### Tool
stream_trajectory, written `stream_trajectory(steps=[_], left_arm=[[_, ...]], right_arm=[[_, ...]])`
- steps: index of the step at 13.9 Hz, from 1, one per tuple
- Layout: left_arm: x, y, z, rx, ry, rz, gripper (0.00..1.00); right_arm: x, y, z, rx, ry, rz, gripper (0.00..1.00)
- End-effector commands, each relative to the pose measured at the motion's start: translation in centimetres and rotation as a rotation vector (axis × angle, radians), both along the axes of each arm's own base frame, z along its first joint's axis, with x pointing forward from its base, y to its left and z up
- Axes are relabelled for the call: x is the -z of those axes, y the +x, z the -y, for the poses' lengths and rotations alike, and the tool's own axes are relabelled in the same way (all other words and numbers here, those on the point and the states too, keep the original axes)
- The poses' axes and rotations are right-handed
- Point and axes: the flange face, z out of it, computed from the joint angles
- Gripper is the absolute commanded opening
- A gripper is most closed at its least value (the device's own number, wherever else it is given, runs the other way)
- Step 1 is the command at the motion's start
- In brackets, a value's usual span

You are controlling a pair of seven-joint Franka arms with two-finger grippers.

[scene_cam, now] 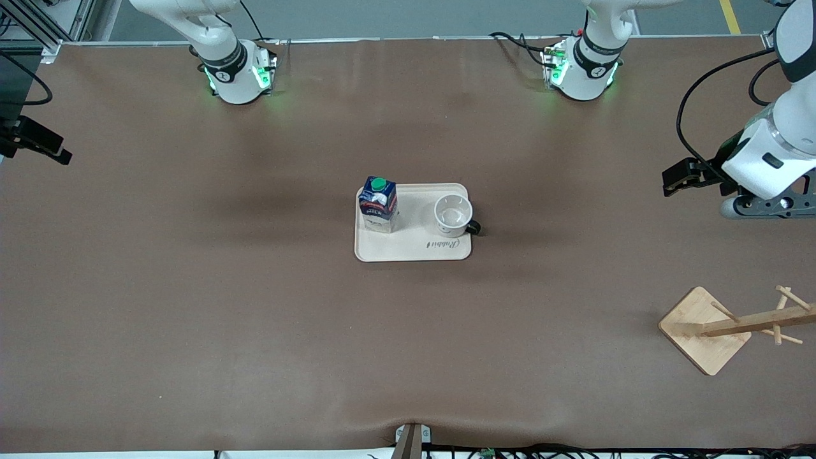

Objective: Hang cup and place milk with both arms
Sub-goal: 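Move the left gripper over the white mug on the tray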

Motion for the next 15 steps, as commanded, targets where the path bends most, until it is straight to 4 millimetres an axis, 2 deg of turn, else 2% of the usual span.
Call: stream_trajectory(steps=[1,4,6,9,11,15], left_arm=[[0.4,-0.1,3.7,-0.064,-0.004,-0.015,1.00],[2.1,-0.6,9.8,-0.147,0.014,-0.031,1.00],[3.9,-0.5,12.0,-0.193,0.019,-0.043,1.00],[7.8,-0.4,17.3,-0.258,0.023,-0.054,1.00],[10.5,-1.2,21.0,-0.314,0.025,-0.039,1.00],[16.0,-3.6,26.0,-0.444,0.027,-0.018,1.00]], right_arm=[[-0.4,-0.1,0.3,-0.010,-0.020,0.006,1.00],[-0.4,-0.1,0.3,-0.009,-0.018,0.006,1.00],[-0.4,-0.1,0.3,-0.009,-0.018,0.006,1.00],[-0.4,-0.1,0.4,-0.007,-0.017,0.008,1.00],[-0.5,0.0,0.4,-0.008,-0.013,0.011,1.00],[-0.8,0.4,0.0,-0.017,-0.020,0.046,1.00]])
